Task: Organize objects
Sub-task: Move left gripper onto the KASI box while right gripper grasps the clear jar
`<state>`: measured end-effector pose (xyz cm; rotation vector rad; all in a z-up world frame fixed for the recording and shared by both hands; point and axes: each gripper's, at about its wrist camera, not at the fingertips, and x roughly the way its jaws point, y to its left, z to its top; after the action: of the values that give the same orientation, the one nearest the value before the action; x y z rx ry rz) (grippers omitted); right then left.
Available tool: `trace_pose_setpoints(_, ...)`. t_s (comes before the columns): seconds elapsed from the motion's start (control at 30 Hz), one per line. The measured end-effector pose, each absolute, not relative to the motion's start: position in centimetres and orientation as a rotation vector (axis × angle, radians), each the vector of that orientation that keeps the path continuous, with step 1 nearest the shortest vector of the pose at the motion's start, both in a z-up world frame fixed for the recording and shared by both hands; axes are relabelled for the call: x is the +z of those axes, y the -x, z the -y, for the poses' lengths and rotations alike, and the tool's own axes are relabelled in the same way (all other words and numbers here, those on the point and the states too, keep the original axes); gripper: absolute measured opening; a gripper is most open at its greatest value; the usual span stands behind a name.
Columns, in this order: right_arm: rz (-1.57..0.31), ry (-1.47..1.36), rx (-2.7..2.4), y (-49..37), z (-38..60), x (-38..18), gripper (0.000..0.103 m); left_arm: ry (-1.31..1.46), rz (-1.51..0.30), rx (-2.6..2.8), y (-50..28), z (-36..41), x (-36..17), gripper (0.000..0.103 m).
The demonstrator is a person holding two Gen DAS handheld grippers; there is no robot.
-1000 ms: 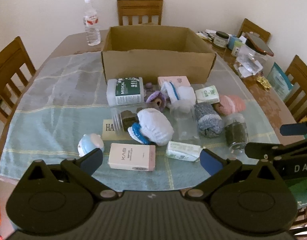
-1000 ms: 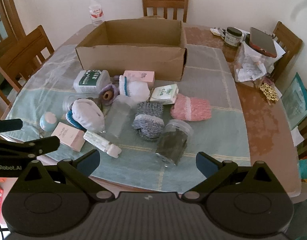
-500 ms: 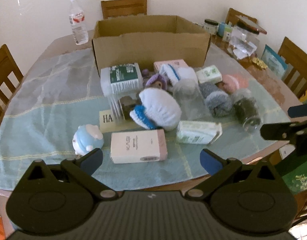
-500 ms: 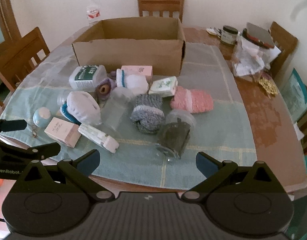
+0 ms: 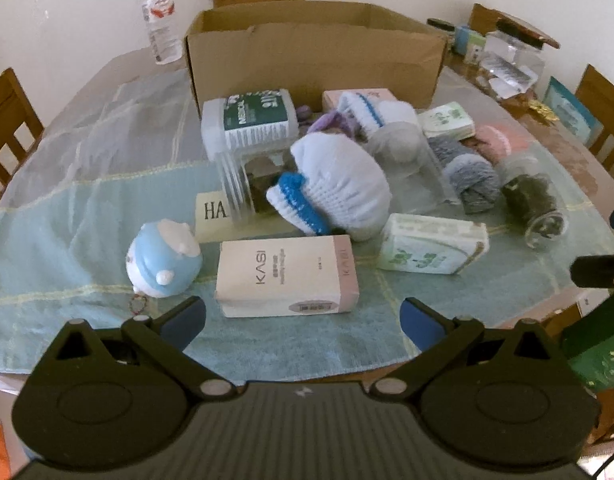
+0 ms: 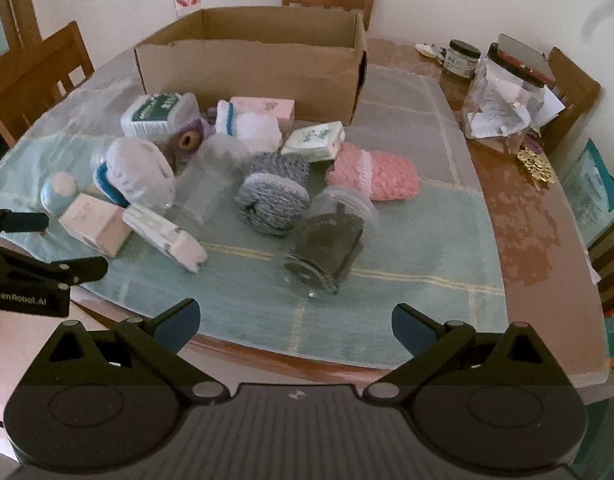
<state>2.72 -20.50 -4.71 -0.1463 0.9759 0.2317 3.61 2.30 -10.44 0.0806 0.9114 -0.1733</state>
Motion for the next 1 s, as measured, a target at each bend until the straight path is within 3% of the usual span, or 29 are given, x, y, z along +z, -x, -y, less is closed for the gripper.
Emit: trace_pose_setpoints(1.0, -0.997, 0.509, 0.83, -12.8, 23.3, -8.7, 0.103, -0.002, -0.939, 0.02, -6.5, -1.0, -12.4, 0.103)
